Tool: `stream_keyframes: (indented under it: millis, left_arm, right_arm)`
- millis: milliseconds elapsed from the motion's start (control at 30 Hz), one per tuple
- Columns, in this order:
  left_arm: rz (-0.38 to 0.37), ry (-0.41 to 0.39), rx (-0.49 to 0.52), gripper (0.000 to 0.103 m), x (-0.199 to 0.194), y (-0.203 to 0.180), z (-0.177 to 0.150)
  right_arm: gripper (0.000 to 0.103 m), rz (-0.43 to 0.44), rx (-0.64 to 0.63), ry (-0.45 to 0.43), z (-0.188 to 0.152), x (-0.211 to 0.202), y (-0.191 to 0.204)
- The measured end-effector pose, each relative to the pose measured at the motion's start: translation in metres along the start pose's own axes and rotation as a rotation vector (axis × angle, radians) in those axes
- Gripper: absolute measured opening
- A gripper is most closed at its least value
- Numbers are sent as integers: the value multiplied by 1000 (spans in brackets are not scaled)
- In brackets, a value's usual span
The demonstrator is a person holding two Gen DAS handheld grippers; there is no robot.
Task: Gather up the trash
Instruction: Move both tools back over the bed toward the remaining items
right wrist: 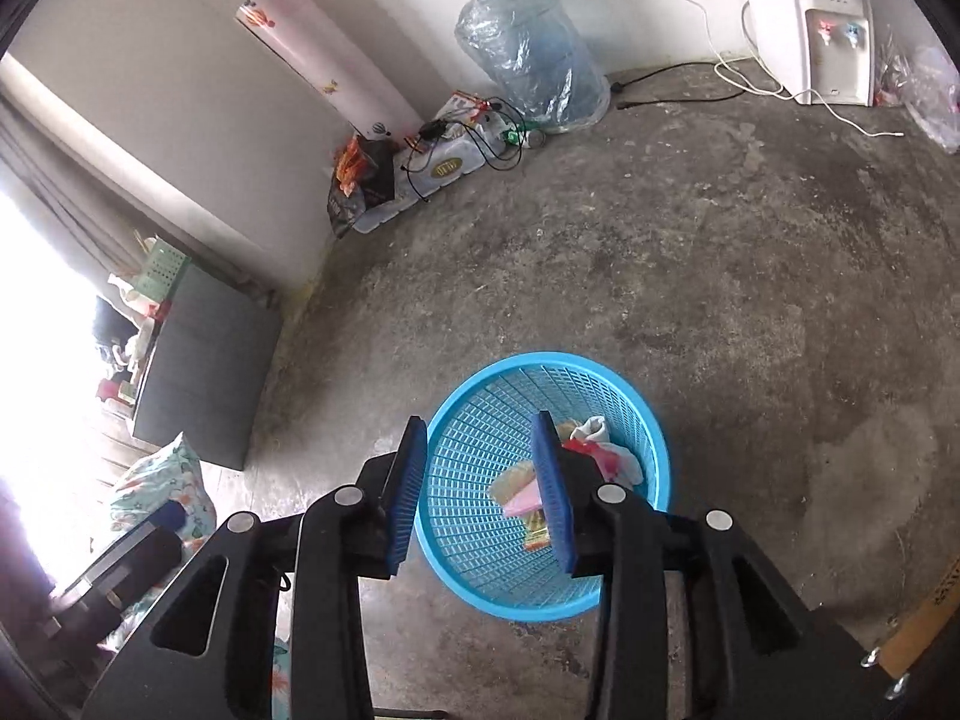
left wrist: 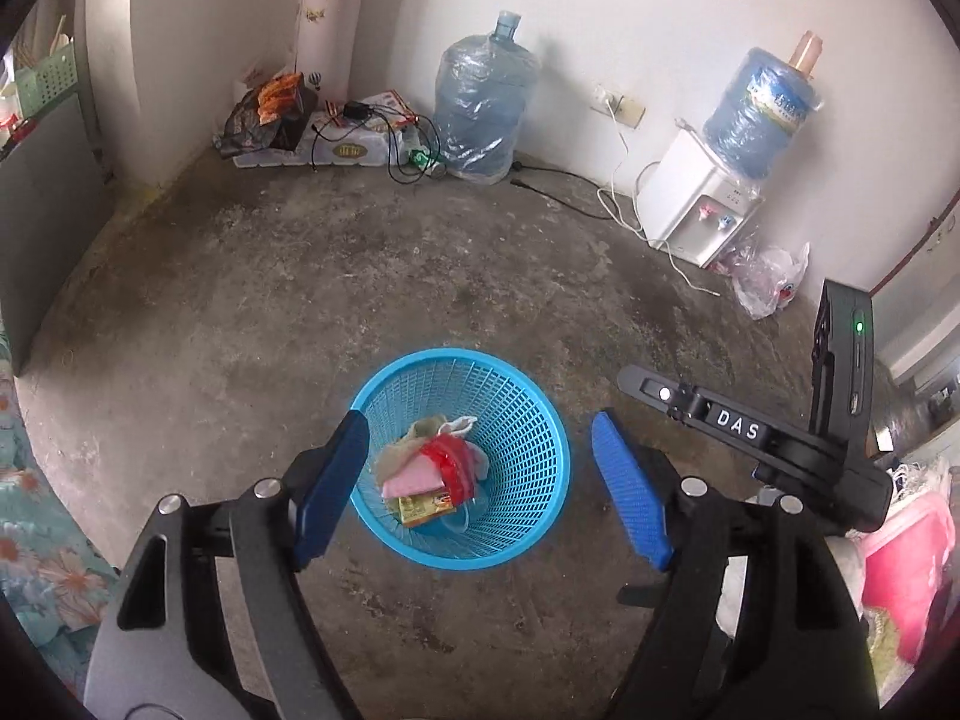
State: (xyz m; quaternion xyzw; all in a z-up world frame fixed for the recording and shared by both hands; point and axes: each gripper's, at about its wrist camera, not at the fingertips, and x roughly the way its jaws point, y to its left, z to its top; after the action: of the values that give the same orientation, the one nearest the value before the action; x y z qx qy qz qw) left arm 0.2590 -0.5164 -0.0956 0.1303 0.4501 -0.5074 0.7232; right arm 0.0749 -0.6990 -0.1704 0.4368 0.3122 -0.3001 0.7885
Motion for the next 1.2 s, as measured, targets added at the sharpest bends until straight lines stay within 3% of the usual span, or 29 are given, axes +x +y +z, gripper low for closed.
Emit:
stream_keyframes:
  millis: [167, 267, 500, 667, 933, 1200]
  left_arm:
    - [-35, -115, 32, 73, -85, -9, -15]
    - [-44, -175, 44, 73, -141, -16, -30]
    - [74, -307, -3, 78, -259, -17, -81]
    - [197, -402, -54, 80, -324, -5, -127]
    - [344, -451, -142, 80, -400, 35, -206]
    - [488, -479, -261, 81, -456, 75, -284]
  right_arm:
    - [48, -1, -69, -87, -37, -56, 23]
    - [61, 8, -153, -131, -63, -91, 49]
    - [93, 49, -372, -224, -116, -166, 112]
    - [96, 86, -471, -239, -141, -198, 153]
    - [96, 325, -532, -75, -172, -216, 195]
    - [96, 536, -497, 162, -202, -203, 229]
